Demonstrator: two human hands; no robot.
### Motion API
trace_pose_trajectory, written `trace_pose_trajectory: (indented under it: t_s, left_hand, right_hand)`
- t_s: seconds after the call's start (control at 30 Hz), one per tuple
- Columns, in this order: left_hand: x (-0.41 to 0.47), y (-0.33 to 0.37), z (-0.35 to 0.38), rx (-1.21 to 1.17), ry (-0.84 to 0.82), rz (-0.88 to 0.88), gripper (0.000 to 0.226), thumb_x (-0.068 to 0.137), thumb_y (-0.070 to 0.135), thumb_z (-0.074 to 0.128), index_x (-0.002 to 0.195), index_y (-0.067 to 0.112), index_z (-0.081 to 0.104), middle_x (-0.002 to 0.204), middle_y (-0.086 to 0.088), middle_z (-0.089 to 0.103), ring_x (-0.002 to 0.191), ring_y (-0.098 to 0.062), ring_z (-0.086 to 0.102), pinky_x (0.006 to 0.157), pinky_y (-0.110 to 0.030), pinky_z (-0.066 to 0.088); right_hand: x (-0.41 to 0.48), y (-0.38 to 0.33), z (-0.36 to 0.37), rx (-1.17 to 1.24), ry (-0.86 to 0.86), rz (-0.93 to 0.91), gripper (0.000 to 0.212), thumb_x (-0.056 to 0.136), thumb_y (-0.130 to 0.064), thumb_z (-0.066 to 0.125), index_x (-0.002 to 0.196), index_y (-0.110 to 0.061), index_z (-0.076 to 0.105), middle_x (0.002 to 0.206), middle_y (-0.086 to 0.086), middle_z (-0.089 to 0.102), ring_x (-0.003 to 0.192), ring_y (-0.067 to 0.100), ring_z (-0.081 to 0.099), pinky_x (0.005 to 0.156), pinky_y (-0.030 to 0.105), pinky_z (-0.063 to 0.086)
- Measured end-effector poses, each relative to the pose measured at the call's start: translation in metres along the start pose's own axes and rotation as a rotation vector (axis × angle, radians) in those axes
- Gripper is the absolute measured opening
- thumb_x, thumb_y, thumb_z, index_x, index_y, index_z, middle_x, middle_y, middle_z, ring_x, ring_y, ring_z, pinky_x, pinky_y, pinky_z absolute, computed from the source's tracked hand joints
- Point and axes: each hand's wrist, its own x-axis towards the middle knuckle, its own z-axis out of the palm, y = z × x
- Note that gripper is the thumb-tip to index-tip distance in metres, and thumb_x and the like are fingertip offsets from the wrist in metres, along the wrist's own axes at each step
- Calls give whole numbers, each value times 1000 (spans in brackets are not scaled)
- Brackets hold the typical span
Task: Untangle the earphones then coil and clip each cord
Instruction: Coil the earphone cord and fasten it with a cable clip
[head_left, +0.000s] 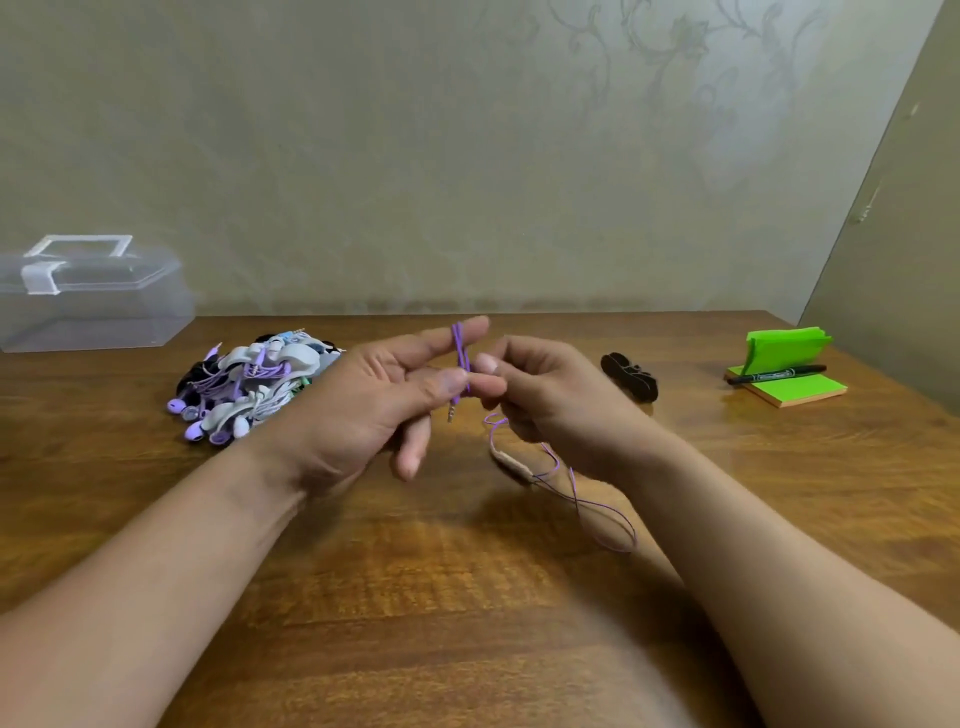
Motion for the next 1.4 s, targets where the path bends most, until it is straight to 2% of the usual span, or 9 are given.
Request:
trace_pose_trajectory:
  t_s: [0.2, 0.37, 0.63, 0.93, 0.97, 1.0, 1.03, 1.2, 1.4]
  left_hand:
    - [9, -13, -22, 264, 270, 81, 44, 104, 14, 57, 143, 34, 57, 113, 1, 78, 35, -23, 45, 41, -19, 41]
    - [0, -17, -20, 708, 78, -30, 41, 107, 23, 55, 140, 47, 57, 95, 15, 77, 38, -19, 53, 50, -25, 47]
    - [-9, 9, -10, 271, -312, -154, 42, 100, 18, 58, 140, 28, 60, 118, -4, 77, 34, -9, 36, 37, -18, 30]
    - [5, -4, -22, 275, 211, 14, 45, 104, 16, 56, 146, 33, 55, 117, 3, 77, 33, -3, 43, 39, -21, 25]
    - [5, -6, -22, 324, 243, 20, 45, 105, 14, 56, 146, 33, 55, 115, 4, 77, 40, -6, 31, 43, -21, 28]
    - [4, -7, -23, 409, 249, 29, 46, 105, 13, 57, 145, 35, 55, 115, 7, 77, 96, 2, 50, 70, -25, 16]
    - [3, -7, -24, 556, 219, 50, 47, 105, 13, 57, 145, 38, 54, 116, 12, 76, 96, 12, 67, 92, -9, 50]
    - [-2, -3, -19, 1085, -64, -17, 33, 105, 29, 57, 114, 60, 63, 103, 32, 72, 100, 9, 65, 98, -30, 52]
    - [-11, 16, -4, 297, -199, -54, 39, 102, 8, 56, 138, 22, 63, 108, -2, 78, 54, 4, 55, 57, -9, 41]
  right_hand:
    - [-8, -11, 13, -553, -65, 18, 22, 108, -31, 55, 104, -21, 74, 73, -8, 66, 51, 0, 47, 50, 16, 36]
    - [-11, -23, 7, -694, 8, -159, 16, 100, -31, 68, 90, -20, 73, 63, -13, 59, 58, 4, 48, 54, 17, 35]
    - [-7, -20, -9, -67, -22, -41, 16, 103, -15, 64, 89, -6, 65, 64, -5, 58, 49, 5, 43, 50, 19, 36]
    - [-8, -9, 13, -461, -84, 41, 24, 108, -34, 56, 108, -22, 77, 70, -9, 60, 55, 4, 44, 56, 21, 36]
    - [-9, -13, 15, -531, -94, 14, 23, 107, -34, 57, 108, -23, 77, 71, -6, 63, 54, 2, 48, 55, 18, 37]
    - [-9, -15, 16, -573, -95, -16, 22, 106, -34, 58, 106, -22, 77, 72, -3, 66, 55, 3, 52, 55, 17, 39]
    - [-10, -17, 16, -604, -71, -52, 21, 105, -35, 60, 102, -22, 77, 72, -2, 67, 57, 5, 55, 55, 19, 42]
    - [-9, -22, -1, -635, 91, -187, 21, 96, -33, 75, 81, -18, 73, 55, -19, 53, 53, 4, 45, 51, 15, 32]
    - [-2, -10, -8, -38, 11, -19, 26, 103, -31, 62, 90, -7, 65, 57, -8, 46, 49, 7, 32, 48, 20, 29]
